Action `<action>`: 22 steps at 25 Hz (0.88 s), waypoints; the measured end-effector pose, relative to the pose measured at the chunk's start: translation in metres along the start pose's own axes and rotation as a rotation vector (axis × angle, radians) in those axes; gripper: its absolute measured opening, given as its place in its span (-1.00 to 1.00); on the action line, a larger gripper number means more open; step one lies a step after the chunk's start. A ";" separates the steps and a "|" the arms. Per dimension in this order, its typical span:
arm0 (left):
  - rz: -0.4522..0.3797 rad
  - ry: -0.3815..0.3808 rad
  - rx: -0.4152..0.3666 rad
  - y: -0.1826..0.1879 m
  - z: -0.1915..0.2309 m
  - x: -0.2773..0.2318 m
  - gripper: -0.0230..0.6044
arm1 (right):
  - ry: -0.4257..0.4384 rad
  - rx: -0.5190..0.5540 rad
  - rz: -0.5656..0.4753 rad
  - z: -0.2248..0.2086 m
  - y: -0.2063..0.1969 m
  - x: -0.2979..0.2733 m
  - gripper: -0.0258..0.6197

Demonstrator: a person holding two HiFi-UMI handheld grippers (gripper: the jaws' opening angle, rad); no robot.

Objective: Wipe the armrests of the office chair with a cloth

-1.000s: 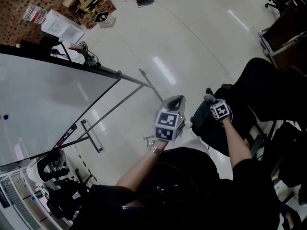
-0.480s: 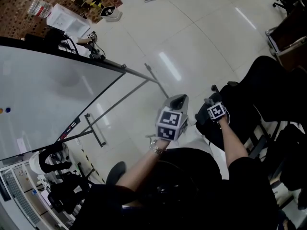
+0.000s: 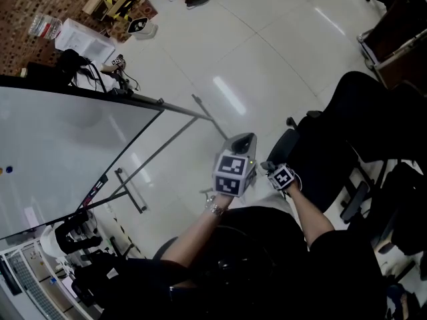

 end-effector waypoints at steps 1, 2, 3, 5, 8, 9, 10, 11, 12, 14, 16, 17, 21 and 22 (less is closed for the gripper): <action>0.000 -0.002 0.001 0.000 -0.001 -0.001 -0.93 | 0.007 -0.002 0.003 0.001 -0.002 0.000 -0.82; 0.000 -0.005 0.002 0.000 -0.003 -0.001 -0.93 | 0.005 -0.002 0.002 -0.003 -0.003 0.002 -0.82; 0.000 -0.007 0.003 0.000 -0.004 -0.001 -0.93 | -0.004 0.002 -0.003 -0.009 -0.003 0.006 -0.82; 0.000 -0.008 0.002 0.000 -0.007 0.001 -0.93 | -0.040 0.013 -0.029 -0.033 0.005 0.020 -0.82; 0.000 0.002 0.004 -0.003 -0.007 0.002 -0.93 | -0.154 -0.027 -0.088 -0.097 0.029 0.048 -0.82; 0.002 0.005 0.005 -0.004 -0.006 0.002 -0.93 | -0.193 -0.047 -0.098 -0.119 0.037 0.055 -0.82; 0.003 0.008 0.007 -0.006 -0.006 0.003 -0.93 | -0.224 -0.060 -0.096 -0.139 0.044 0.059 -0.82; 0.005 0.011 0.010 -0.008 -0.005 0.004 -0.93 | -0.241 -0.065 -0.084 -0.154 0.050 0.060 -0.82; 0.007 0.015 0.013 -0.010 -0.004 0.006 -0.93 | -0.244 -0.062 -0.067 -0.164 0.055 0.058 -0.82; 0.012 0.027 0.020 -0.015 -0.001 0.011 -0.93 | -0.226 -0.049 -0.032 -0.174 0.062 0.049 -0.82; 0.017 0.041 0.028 -0.019 0.002 0.015 -0.93 | -0.185 -0.053 0.002 -0.168 0.064 0.037 -0.82; 0.019 0.047 0.032 -0.020 0.004 0.016 -0.93 | -0.170 -0.066 0.035 -0.161 0.061 0.031 -0.82; 0.021 0.062 0.041 -0.024 0.012 0.019 -0.93 | -0.253 -0.033 0.081 -0.135 0.058 0.018 -0.82; 0.020 0.064 0.043 -0.025 0.013 0.020 -0.93 | -0.268 -0.012 0.075 -0.124 0.060 0.019 -0.82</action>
Point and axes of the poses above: the fingertips, and each gripper's own axes: x backward along the fingers, z to its left, y out of its top, the point moved 5 cm from there along x, backward along the fingers
